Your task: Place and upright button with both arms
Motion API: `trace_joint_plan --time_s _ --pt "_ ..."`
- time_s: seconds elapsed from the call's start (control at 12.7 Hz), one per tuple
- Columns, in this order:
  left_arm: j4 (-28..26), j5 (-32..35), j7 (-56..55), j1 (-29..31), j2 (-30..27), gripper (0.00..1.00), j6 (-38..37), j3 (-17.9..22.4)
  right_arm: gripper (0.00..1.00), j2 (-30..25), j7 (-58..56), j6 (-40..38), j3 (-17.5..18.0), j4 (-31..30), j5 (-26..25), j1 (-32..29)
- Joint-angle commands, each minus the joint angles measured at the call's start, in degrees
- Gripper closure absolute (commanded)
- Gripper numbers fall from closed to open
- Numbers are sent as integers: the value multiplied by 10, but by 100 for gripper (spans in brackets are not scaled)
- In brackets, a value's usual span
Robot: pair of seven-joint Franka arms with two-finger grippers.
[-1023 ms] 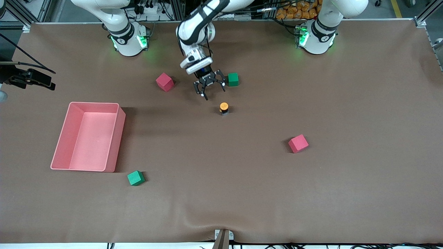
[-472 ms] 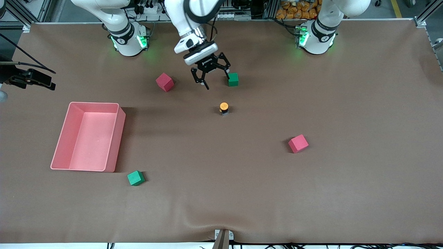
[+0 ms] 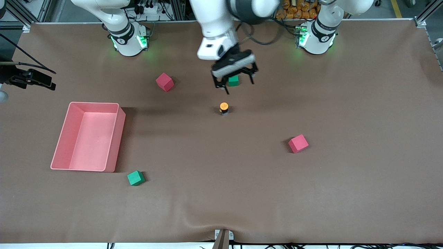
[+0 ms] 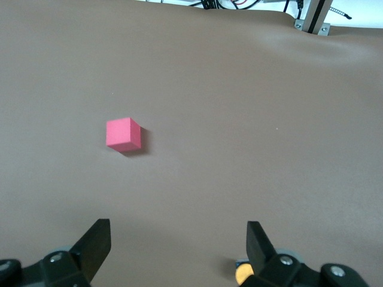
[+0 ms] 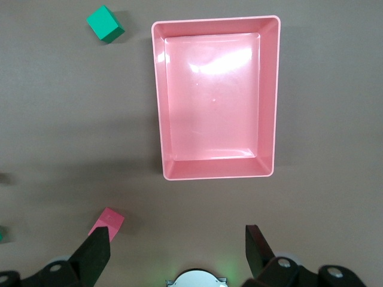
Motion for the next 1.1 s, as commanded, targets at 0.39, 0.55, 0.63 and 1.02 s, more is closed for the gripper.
trace_joint_plan --time_s 0.39,0.55,0.63,1.02 --pt "17 -252 365 269 -102 0 -31 -4 0 -4 6 -4 -1 -1 -1 2" --pt "31 -294 441 336 -117 0 -79 -5 0 -4 6 -4 -1 -1 -1 2" --pt "39 -293 484 346 -124 0 -106 -4 0 -4 6 -4 -1 -1 -1 2" --pt "29 -345 544 414 -190 0 -201 3 0 -4 6 -4 -1 -1 -1 2"
